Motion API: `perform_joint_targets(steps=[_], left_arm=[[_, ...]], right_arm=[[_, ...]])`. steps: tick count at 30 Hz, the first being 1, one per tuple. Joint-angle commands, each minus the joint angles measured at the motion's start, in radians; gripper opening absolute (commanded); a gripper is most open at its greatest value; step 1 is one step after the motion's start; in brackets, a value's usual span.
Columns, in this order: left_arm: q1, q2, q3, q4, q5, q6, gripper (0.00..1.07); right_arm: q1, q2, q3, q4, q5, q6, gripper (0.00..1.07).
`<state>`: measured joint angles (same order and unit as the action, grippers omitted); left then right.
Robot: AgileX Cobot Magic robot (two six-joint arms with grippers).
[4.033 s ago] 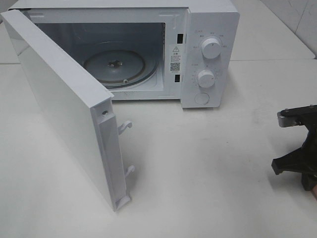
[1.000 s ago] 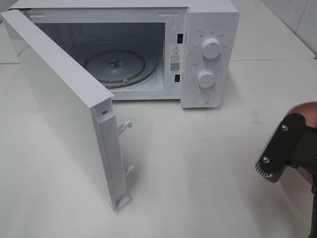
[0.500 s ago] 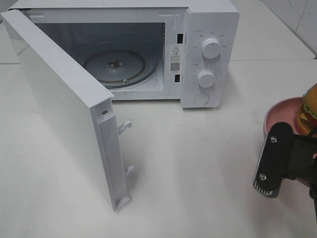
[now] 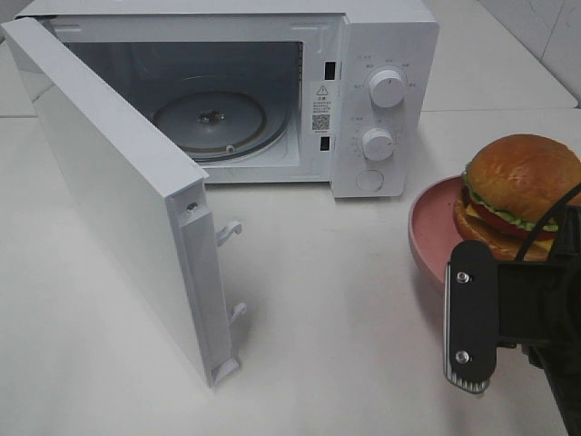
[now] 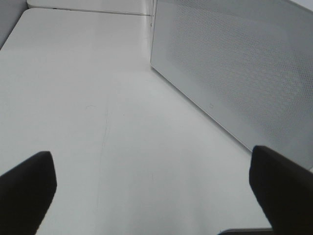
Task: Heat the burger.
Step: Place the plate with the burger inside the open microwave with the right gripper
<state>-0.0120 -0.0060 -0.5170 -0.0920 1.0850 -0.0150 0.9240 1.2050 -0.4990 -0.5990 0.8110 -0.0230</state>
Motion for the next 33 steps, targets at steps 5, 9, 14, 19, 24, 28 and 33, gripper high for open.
perform_joint_targets(steps=[5, 9, 14, 19, 24, 28, 33], left_arm=[[-0.002, -0.014, 0.002, 0.001, -0.015, 0.004, 1.00], [-0.002, -0.014, 0.002, 0.001, -0.015, 0.004, 1.00], [-0.002, -0.014, 0.002, 0.001, -0.015, 0.004, 1.00], [-0.002, -0.014, 0.002, 0.001, -0.015, 0.004, 1.00], [-0.002, -0.014, 0.002, 0.001, -0.015, 0.004, 1.00], [-0.002, -0.014, 0.002, 0.001, -0.015, 0.004, 1.00], [-0.002, -0.014, 0.002, 0.001, -0.015, 0.004, 1.00]], right_arm=[[0.004, -0.010, -0.001, -0.061, -0.091, -0.205, 0.00], [0.004, -0.010, -0.001, -0.068, -0.094, -0.231, 0.00], [0.004, -0.010, -0.001, -0.081, -0.118, -0.262, 0.00], [0.001, -0.010, -0.001, -0.080, -0.181, -0.341, 0.00], [0.001, -0.010, -0.001, -0.080, -0.241, -0.391, 0.00], [0.000, -0.010, -0.001, -0.080, -0.274, -0.442, 0.00], [0.000, -0.006, -0.005, -0.075, -0.300, -0.465, 0.00]])
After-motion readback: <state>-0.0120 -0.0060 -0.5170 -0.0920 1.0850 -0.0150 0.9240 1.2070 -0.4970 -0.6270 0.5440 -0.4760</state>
